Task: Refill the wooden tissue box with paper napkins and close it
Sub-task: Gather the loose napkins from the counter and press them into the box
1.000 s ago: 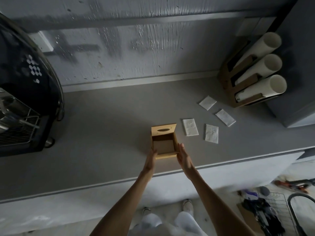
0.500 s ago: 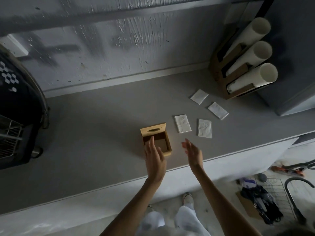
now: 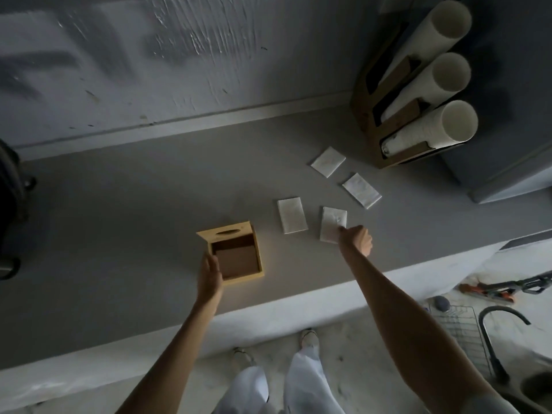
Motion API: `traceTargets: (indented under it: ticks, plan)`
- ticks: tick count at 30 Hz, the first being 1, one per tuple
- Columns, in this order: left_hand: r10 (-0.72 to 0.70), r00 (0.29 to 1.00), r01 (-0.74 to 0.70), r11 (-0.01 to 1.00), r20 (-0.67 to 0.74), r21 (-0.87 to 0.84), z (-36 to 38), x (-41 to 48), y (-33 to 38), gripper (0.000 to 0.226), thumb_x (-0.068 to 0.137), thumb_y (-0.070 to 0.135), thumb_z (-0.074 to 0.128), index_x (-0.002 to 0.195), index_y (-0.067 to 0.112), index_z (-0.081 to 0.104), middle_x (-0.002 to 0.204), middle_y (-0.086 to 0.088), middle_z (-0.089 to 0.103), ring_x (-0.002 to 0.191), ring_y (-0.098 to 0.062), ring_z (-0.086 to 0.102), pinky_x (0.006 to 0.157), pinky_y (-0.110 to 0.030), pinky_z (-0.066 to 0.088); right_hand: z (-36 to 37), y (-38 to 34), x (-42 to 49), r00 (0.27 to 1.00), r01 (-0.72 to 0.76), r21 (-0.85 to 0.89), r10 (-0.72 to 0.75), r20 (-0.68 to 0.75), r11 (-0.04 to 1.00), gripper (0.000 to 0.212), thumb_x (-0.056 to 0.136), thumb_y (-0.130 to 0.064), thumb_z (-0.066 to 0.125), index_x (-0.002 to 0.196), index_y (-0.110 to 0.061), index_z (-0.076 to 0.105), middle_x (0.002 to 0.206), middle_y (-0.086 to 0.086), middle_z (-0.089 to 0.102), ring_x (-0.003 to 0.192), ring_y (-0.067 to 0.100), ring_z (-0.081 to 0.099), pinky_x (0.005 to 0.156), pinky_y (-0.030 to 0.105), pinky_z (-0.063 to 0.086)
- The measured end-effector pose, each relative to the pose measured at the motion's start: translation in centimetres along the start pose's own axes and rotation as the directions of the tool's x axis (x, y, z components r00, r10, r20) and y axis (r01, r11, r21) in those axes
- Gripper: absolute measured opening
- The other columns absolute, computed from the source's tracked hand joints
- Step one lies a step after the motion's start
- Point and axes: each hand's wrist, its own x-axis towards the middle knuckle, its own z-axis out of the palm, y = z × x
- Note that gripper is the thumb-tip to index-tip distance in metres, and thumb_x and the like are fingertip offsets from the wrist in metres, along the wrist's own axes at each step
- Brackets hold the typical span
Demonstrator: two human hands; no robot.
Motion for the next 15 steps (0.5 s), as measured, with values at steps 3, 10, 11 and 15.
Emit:
traceTargets:
  ticks: [3,10,11,15]
  plan:
    - [-0.066,0.992,0.082,0.985,0.107,-0.154,-0.2,1.0,-1.2,0.045,0.101,0.042,0.03,0.131,0.012,0.045,0.132,-0.017,0.052,0.124,-0.035,0.048,0.104,-0.045,0.039,1.0,-1.0,0.4,0.999,-0.007,-0.089,0.004,-0.034,0.996,0.032,0.087,-0.021,0.065,0.111,0.0,0.065,0.115,0.02,0.067,0.11,0.039,0.062,0.087,0.042,0.051]
    - [-0.148,0.964,0.204,0.945,0.22,-0.254,-0.9,0.8,-0.9,0.053,0.101,0.04,0.032,0.149,0.017,0.027,0.154,-0.003,0.032,0.143,-0.021,0.028,0.119,-0.039,0.019,1.0,-2.5,1.1,0.999,-0.039,-0.085,0.039,-0.01,0.996,0.032,0.093,-0.014,0.05,0.122,-0.003,0.061,0.128,0.018,0.061,0.121,0.036,0.057,0.098,0.041,0.045]
    - [-0.15,0.962,0.208,0.944,0.228,-0.255,-0.9,0.7,-0.8,0.053,0.101,0.04,0.032,0.149,0.017,0.026,0.154,-0.001,0.031,0.143,-0.02,0.026,0.119,-0.039,0.019,0.9,-2.5,1.1,0.999,-0.053,-0.082,0.053,-0.004,0.995,0.032,0.093,-0.016,0.052,0.121,-0.003,0.061,0.127,0.018,0.062,0.12,0.035,0.058,0.098,0.04,0.046]
    - [-0.091,0.962,0.155,0.959,0.259,-0.236,-1.1,0.8,-1.2,0.054,0.1,0.045,0.031,0.148,0.021,0.028,0.154,-0.003,0.033,0.142,-0.021,0.029,0.119,-0.043,0.021,0.6,-2.1,1.0,0.998,-0.06,-0.005,0.06,0.033,0.998,0.033,0.082,-0.015,0.064,0.113,-0.004,0.067,0.119,0.016,0.067,0.114,0.034,0.062,0.095,0.038,0.048]
